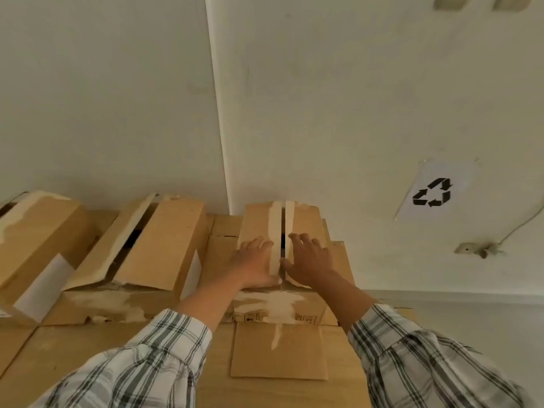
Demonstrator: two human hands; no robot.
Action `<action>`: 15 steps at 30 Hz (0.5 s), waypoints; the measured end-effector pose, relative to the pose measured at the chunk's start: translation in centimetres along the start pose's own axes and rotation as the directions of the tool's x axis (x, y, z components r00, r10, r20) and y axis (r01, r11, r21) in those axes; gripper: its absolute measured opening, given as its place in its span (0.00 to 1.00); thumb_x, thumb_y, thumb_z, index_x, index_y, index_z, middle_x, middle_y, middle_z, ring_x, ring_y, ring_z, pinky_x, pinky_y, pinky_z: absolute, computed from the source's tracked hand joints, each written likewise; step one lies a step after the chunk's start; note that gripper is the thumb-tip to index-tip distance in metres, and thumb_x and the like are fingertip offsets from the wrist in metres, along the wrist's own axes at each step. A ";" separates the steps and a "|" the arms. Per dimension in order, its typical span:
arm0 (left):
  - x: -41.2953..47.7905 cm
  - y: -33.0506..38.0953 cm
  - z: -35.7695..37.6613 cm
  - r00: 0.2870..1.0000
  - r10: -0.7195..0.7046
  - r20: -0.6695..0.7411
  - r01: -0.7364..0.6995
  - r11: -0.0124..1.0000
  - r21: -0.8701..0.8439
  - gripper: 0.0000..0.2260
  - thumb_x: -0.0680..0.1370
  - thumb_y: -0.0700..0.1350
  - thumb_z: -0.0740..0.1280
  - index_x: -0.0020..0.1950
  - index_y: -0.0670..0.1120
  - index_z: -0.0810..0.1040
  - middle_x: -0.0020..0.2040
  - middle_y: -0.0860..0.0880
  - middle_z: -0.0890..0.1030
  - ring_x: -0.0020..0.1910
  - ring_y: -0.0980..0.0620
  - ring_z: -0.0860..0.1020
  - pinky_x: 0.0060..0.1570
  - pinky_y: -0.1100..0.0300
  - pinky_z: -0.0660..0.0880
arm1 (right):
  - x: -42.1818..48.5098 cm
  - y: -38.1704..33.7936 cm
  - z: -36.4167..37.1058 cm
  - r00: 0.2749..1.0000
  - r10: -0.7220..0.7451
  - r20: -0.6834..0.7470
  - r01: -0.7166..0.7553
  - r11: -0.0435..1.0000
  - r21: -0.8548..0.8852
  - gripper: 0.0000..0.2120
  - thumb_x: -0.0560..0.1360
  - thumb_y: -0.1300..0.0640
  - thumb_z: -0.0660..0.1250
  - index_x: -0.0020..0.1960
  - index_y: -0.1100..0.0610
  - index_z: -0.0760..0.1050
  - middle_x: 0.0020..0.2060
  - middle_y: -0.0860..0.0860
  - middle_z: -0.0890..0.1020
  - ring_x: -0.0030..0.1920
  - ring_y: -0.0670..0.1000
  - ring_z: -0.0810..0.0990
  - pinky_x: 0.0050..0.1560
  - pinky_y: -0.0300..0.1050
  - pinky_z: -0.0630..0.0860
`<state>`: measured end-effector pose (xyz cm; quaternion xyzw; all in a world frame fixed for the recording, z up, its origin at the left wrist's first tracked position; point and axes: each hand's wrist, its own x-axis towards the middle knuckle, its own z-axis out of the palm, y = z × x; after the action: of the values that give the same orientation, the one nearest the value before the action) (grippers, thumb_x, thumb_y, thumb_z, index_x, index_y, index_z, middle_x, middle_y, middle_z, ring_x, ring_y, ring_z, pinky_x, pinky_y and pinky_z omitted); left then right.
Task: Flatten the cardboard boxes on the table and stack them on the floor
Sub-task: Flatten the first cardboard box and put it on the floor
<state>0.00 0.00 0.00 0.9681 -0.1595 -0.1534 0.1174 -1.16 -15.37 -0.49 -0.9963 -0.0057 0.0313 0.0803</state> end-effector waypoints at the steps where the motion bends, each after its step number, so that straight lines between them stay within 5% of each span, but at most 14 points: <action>1: 0.6 0.0 0.6 1.000 -0.014 0.022 0.014 1.000 0.003 0.49 0.70 0.64 0.72 0.82 0.51 0.48 0.82 0.49 0.46 0.80 0.42 0.48 0.76 0.42 0.56 | 0.4 0.0 0.2 1.000 0.010 0.022 -0.010 1.000 -0.005 0.34 0.77 0.39 0.61 0.77 0.51 0.54 0.73 0.53 0.64 0.70 0.59 0.67 0.62 0.59 0.70; 6: 2.2 -0.1 2.3 0.992 -0.091 0.085 0.085 0.994 0.071 0.54 0.67 0.69 0.71 0.81 0.50 0.45 0.82 0.48 0.47 0.79 0.39 0.52 0.72 0.40 0.61 | 1.4 0.1 0.8 0.994 0.009 0.112 -0.009 1.000 -0.001 0.36 0.75 0.44 0.64 0.77 0.50 0.51 0.74 0.52 0.58 0.68 0.60 0.66 0.58 0.59 0.71; 10: 2.6 0.5 2.3 0.990 -0.102 0.093 0.090 0.987 0.130 0.52 0.68 0.68 0.70 0.81 0.52 0.44 0.81 0.49 0.52 0.76 0.38 0.56 0.67 0.40 0.67 | 1.3 0.0 -2.0 0.999 -0.031 -0.006 0.030 0.989 -0.142 0.26 0.77 0.53 0.62 0.73 0.54 0.61 0.71 0.55 0.63 0.63 0.58 0.71 0.56 0.56 0.72; 12: 2.5 1.1 2.0 0.984 -0.106 0.142 0.088 0.988 0.123 0.50 0.69 0.67 0.68 0.81 0.56 0.41 0.81 0.49 0.47 0.76 0.37 0.55 0.67 0.40 0.67 | 1.1 1.1 -3.9 0.999 -0.028 -0.031 0.016 0.948 -0.318 0.24 0.77 0.55 0.63 0.72 0.56 0.65 0.73 0.58 0.61 0.68 0.58 0.67 0.64 0.62 0.66; 15: 2.6 1.6 1.5 0.974 -0.073 0.217 0.050 0.993 0.108 0.40 0.72 0.63 0.64 0.78 0.67 0.44 0.81 0.51 0.39 0.76 0.34 0.51 0.67 0.38 0.66 | 1.1 4.2 -5.0 0.999 0.041 0.024 -0.023 0.862 -0.507 0.25 0.79 0.54 0.59 0.75 0.57 0.63 0.78 0.61 0.48 0.78 0.62 0.45 0.68 0.78 0.44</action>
<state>1.37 -2.63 -1.62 0.9543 -0.1490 -0.2550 0.0448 0.24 -20.27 3.72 -0.9817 0.0013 0.0469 -0.1847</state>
